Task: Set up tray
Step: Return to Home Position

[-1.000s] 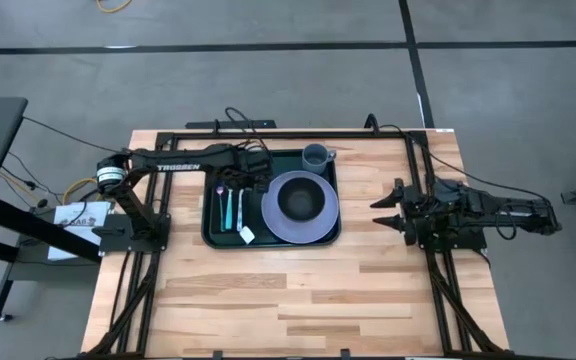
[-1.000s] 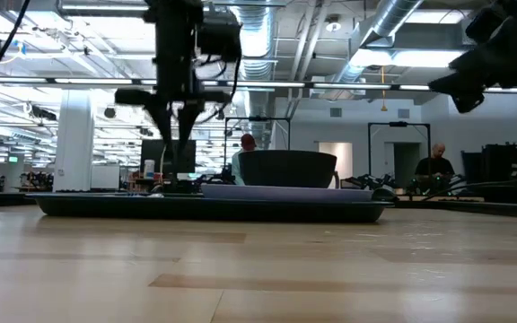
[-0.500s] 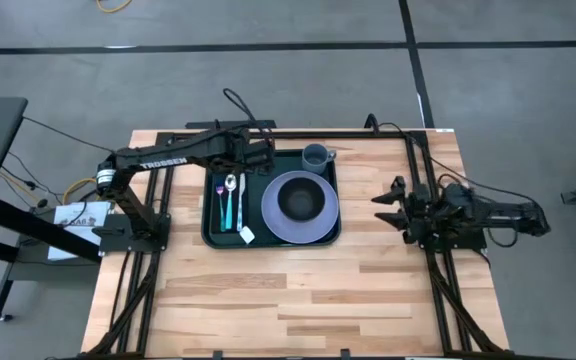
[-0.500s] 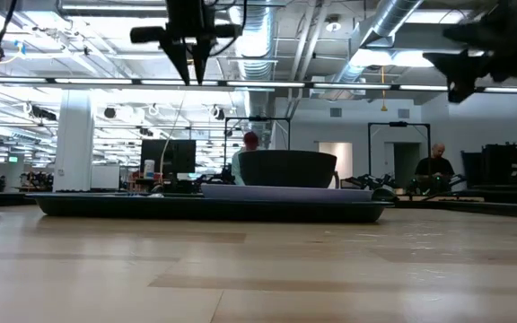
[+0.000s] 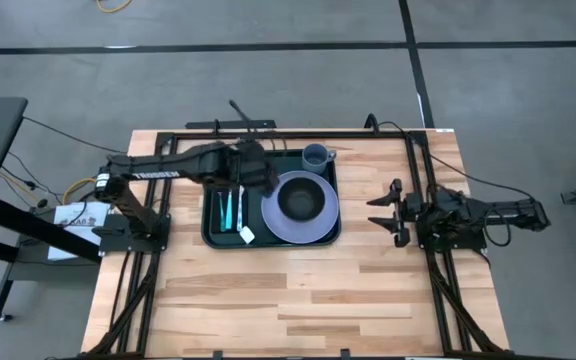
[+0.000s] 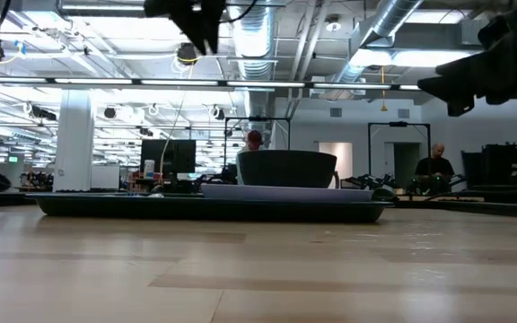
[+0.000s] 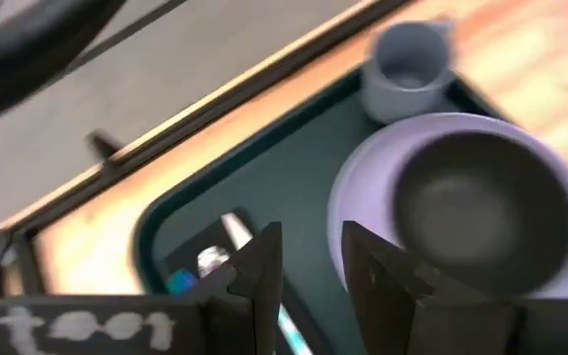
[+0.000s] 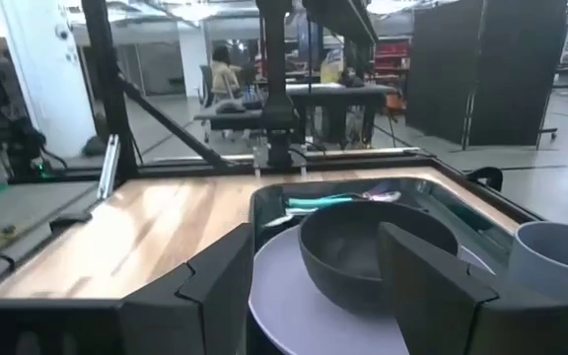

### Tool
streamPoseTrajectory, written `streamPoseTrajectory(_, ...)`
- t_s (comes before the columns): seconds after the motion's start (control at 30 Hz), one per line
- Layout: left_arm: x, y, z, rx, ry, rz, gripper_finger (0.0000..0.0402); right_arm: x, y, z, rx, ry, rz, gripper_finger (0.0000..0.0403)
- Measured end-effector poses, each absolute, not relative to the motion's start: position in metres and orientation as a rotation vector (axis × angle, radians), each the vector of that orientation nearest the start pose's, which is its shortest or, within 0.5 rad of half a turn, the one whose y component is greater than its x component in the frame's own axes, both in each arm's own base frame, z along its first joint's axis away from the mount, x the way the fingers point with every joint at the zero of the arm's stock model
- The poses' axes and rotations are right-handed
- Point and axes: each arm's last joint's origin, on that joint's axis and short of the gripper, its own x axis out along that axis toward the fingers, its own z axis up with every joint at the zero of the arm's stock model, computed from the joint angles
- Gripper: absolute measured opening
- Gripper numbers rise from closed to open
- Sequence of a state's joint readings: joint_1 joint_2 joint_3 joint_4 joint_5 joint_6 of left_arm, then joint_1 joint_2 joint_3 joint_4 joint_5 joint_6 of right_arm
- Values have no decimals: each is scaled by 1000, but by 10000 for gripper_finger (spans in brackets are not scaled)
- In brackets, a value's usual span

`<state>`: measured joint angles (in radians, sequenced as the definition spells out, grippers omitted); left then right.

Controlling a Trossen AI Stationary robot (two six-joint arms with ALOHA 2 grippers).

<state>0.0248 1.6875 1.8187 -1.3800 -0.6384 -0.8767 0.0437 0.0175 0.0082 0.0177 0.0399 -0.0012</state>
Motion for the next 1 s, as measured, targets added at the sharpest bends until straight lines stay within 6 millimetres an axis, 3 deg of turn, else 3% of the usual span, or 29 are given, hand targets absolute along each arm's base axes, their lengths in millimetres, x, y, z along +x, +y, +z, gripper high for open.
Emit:
streamPoseTrajectory(0.27,326,-14,379,-356,747,845,96,100,3,164,65,22,3,205)
streamPoseTrajectory(0.43,322,-38,373,-246,778,790,96,100,3,164,104,24,3,205)
streamPoseTrajectory(0.53,300,-53,373,-167,753,828,96,100,3,164,104,24,3,205)
streamPoseTrajectory(0.73,228,-83,353,-143,607,764,96,100,3,164,104,23,3,205)
streamPoseTrajectory(0.87,181,-94,331,-146,537,534,96,100,3,164,104,24,3,205)
streamPoseTrajectory(1.0,143,-94,318,-188,489,198,96,100,3,164,104,24,3,205)
